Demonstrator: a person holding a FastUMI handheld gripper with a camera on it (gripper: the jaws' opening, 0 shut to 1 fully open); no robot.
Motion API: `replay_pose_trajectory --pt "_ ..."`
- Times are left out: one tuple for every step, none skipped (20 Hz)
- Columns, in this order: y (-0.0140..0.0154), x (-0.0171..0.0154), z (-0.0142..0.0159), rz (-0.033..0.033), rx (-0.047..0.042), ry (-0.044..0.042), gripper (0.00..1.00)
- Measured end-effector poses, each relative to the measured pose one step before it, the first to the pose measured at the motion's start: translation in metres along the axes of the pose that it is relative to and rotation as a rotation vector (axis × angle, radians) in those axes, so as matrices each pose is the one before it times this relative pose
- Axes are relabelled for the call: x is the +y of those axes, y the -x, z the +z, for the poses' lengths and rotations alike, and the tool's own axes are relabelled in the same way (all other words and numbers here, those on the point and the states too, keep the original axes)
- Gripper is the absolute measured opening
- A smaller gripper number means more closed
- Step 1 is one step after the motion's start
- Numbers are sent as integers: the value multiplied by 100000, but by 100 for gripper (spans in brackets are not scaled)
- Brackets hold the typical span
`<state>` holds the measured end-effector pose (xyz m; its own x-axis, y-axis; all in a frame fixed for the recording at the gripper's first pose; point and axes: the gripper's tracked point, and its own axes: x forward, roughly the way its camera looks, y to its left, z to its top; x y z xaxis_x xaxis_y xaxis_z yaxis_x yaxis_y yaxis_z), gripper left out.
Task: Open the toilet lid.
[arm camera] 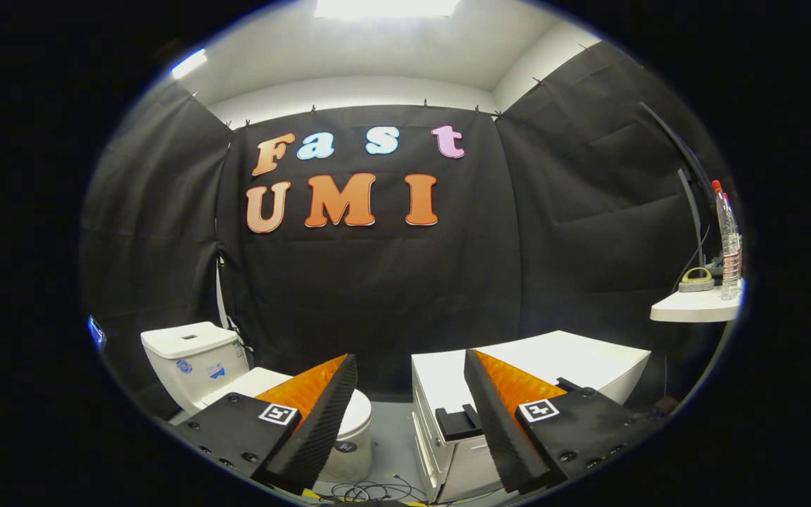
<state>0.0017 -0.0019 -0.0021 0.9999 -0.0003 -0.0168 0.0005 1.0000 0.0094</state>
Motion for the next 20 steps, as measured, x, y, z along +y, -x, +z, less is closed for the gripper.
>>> replay_pose_trajectory --pt "8 -14 29 -29 90 -55 98" --pt "-58 49 -1 -50 27 26 98" --pt "98 -2 82 -34 -19 0 98" --pt "-40 -18 -66 -3 93 -49 98" --pt "18 -40 12 -65 96 -53 98" --pt "14 11 4 -36 95 -61 98" --pt "103 -30 9 -31 20 -117 98" --pt "-7 24 38 -51 -24 -114 98" --pt "35 45 -1 -28 -71 -119 98" --pt "-85 10 43 -63 -115 -55 98" --pt "71 -28 -4 -36 -83 -99 98" --pt "25 62 33 -35 -20 -49 98" --pt "38 9 4 -32 44 -82 98" --pt "18 62 8 -38 88 -85 98" --pt "-130 -71 18 -35 -24 -22 98" --pt "6 -65 -36 -97 -190 82 98" --pt "79 189 253 -59 -199 -219 98" --pt "121 311 156 188 -325 -845 98" --pt "26 386 310 535 -1382 -1008 99" --pt "-118 589 478 467 -966 -1104 99"
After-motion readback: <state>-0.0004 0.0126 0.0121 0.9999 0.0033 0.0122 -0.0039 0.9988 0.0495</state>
